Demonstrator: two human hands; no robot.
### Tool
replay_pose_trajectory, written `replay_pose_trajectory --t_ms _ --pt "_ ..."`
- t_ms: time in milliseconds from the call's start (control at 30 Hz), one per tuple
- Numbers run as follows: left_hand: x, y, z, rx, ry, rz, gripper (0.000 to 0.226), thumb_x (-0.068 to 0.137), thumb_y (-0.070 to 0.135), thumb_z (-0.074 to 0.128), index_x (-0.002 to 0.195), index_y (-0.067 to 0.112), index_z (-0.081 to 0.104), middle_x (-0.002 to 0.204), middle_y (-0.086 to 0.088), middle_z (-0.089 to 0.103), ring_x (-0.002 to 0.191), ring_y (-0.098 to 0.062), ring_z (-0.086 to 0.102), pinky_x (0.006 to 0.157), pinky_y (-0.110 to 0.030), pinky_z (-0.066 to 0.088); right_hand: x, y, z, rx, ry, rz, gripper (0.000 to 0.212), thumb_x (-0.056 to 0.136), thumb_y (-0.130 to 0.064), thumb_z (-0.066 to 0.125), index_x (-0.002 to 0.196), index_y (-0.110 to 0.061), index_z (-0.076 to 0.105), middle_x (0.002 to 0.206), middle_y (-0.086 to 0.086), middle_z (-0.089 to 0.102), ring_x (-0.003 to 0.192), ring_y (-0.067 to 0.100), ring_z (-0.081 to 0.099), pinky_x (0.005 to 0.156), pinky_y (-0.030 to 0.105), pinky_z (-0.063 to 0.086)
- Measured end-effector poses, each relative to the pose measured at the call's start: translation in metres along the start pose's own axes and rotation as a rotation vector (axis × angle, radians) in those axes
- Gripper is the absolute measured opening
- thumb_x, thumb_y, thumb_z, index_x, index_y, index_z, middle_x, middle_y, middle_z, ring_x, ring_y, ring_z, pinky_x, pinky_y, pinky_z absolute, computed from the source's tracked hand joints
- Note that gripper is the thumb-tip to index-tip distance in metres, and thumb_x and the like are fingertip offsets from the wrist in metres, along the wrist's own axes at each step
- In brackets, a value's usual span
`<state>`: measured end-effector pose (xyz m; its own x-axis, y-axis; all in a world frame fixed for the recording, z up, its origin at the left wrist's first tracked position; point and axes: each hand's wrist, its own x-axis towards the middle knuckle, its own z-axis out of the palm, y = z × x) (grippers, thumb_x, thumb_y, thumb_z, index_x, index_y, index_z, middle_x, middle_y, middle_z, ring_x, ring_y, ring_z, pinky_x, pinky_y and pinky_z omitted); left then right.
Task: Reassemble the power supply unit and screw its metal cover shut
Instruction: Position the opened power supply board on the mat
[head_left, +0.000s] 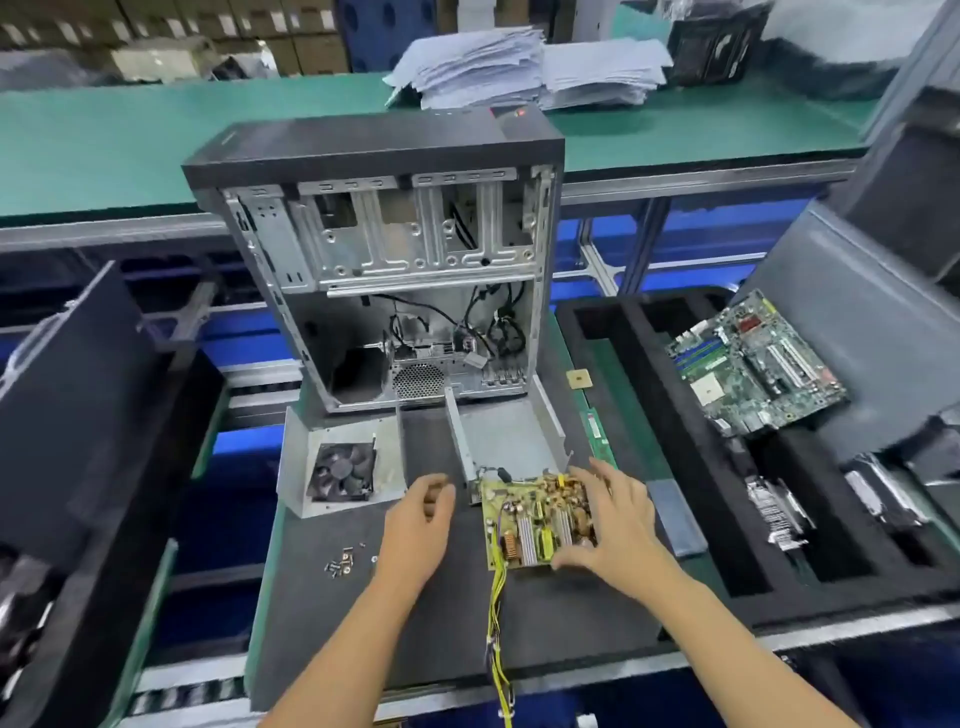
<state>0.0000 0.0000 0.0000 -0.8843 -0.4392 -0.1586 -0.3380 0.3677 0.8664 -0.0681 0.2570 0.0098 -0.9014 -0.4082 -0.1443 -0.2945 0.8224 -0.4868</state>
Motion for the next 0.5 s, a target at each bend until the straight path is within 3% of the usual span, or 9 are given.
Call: replay_pose_trajectory --t_ms 133,233,333,400,500 --pt "0.017 0.018 0.011 -0.054 -0.036 -0.066 0.038 0.100 0.035 0.055 0.135 0.021 0.054 0.102 0.005 0.068 0.095 -0.016 0.067 0.091 -0.041 0.054 0.008 0.001 -0.006 -0.327 -0.077 -0.298 0.116 0.048 -0.095 0.054 0.146 -0.034 0.037 0.151 -0.008 0.026 0.140 0.025 0.017 0.117 0.053 0.017" --pt "0.024 0.026 0.013 0.021 -0.055 -0.092 0.055 0.099 0.041 0.056 0.148 0.026 0.039 0.100 0.012 0.066 0.095 -0.015 0.065 0.087 -0.035 0.052 0.008 0.001 -0.007 -0.469 -0.067 -0.435 0.096 0.055 -0.083 0.064 0.132 -0.027 0.057 0.139 -0.003 0.048 0.135 0.029 0.037 0.114 0.052 0.023" --pt "0.029 0.031 0.010 0.131 -0.100 -0.017 0.064 0.101 0.038 0.053 0.155 0.036 0.021 0.095 0.011 0.064 0.090 -0.014 0.062 0.080 -0.034 0.048 0.009 0.003 -0.007 -0.542 -0.009 -0.537 0.074 0.056 -0.065 0.079 0.116 -0.024 0.067 0.116 -0.008 0.065 0.113 0.024 0.057 0.102 0.043 0.026" --pt "0.034 0.033 0.010 0.287 -0.164 0.074 0.059 0.105 0.033 0.044 0.156 0.040 0.016 0.096 0.002 0.062 0.090 -0.020 0.059 0.083 -0.039 0.048 0.011 0.004 -0.007 -0.533 0.005 -0.560 0.069 0.057 -0.062 0.080 0.113 -0.024 0.068 0.109 -0.010 0.067 0.105 0.021 0.059 0.096 0.041 0.028" --pt "0.046 0.035 0.006 0.569 -0.274 0.137 0.049 0.109 0.030 0.031 0.157 0.035 0.021 0.116 -0.009 0.053 0.106 -0.033 0.055 0.092 -0.044 0.045 0.011 0.005 -0.007 -0.492 -0.018 -0.573 0.063 0.059 -0.057 0.079 0.111 -0.022 0.067 0.105 -0.010 0.067 0.107 0.019 0.059 0.100 0.041 0.025"
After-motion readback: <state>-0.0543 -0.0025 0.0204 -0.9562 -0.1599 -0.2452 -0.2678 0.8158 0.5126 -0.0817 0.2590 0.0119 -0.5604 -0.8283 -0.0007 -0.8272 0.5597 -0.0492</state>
